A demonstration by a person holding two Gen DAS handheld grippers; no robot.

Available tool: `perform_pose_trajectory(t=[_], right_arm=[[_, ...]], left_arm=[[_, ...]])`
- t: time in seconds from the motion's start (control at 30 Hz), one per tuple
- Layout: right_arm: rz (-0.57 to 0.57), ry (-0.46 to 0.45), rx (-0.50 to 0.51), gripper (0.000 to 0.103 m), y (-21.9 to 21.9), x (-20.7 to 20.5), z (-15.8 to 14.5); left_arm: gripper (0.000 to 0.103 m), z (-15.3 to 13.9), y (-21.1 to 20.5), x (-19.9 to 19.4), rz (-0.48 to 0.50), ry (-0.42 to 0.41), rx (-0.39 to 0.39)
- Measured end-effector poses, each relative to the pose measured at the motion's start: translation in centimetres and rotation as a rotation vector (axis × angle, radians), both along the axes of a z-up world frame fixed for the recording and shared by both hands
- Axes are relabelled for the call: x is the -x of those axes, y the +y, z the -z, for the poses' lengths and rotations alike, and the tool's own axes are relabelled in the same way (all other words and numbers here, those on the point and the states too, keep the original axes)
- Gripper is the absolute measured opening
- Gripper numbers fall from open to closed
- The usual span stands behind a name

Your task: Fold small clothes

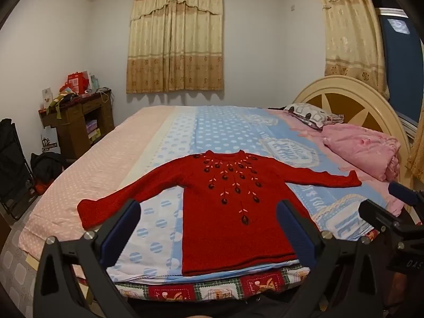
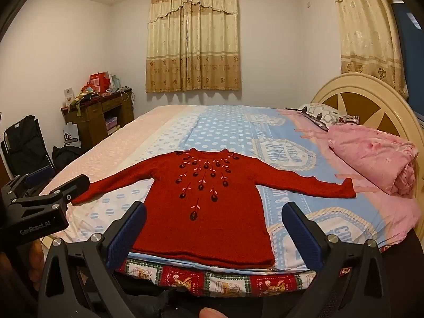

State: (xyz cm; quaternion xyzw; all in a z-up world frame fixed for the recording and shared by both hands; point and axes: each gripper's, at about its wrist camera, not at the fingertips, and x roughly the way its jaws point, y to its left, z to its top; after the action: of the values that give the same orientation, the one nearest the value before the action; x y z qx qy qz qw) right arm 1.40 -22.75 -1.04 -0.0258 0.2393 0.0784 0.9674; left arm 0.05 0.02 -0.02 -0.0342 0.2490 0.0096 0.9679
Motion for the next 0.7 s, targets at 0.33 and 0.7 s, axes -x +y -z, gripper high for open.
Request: perform_pose_trajectory(t=[0.33,0.7], right_arm=[[0.004,0.012,-0.012,0.102,-0.40,-0.60,0.67],[0.010,0.020,-0.014,0.102,-0.25,-0.74,0.89]], left_arm=[[0.103,-0.32,0.24,0.02,0.000,-0.011,-0.017],[0.103,0.10,-0.01,-0.29,-0.001,-0.010,-0.021]])
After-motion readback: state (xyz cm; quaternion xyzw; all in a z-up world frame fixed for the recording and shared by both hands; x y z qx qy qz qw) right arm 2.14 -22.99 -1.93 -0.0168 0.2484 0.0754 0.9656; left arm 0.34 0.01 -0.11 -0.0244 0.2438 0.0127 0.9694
